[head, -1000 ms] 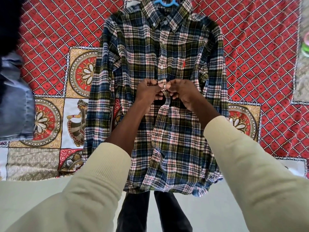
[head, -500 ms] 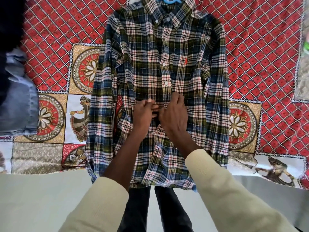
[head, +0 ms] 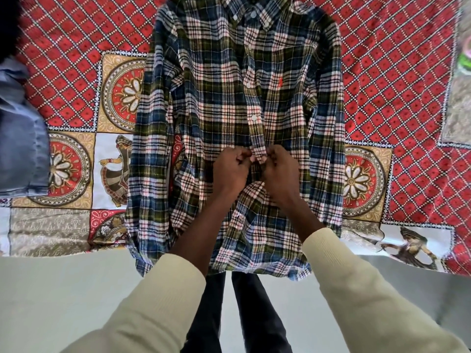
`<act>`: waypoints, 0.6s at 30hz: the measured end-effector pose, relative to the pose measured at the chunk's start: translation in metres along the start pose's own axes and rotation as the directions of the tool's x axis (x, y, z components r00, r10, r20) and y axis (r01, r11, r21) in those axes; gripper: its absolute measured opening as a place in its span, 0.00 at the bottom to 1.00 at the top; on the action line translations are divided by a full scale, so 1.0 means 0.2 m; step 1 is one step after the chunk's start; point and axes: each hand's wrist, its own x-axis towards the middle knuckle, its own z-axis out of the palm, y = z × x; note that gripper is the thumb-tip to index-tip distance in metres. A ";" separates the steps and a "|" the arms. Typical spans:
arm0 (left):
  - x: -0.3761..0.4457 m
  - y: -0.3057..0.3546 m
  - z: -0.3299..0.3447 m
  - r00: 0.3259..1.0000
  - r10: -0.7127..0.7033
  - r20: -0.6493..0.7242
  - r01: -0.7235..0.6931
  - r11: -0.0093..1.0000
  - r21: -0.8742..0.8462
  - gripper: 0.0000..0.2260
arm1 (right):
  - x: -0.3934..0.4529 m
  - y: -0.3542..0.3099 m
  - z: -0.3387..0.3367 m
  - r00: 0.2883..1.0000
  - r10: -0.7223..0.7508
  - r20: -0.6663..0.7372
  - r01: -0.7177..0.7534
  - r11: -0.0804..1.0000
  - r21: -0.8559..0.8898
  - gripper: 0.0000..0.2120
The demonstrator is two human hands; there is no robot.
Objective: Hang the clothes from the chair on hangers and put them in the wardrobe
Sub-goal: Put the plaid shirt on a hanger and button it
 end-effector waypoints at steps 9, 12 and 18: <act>-0.04 -0.01 0.09 0.993 0.075 -0.086 -0.057 0.979 0.197 0.12 | 0.03 -0.03 -0.01 0.942 0.295 0.161 -0.337 0.832 0.442 0.12; -0.01 0.03 0.06 0.993 -0.083 -0.081 0.088 0.994 0.057 0.07 | 0.00 -0.01 0.01 0.984 0.154 0.093 -0.177 0.922 0.344 0.17; 0.01 0.09 -0.09 0.935 -0.289 0.205 0.353 0.815 -0.460 0.06 | -0.01 0.05 0.01 0.996 0.074 -0.049 -0.060 0.969 0.241 0.07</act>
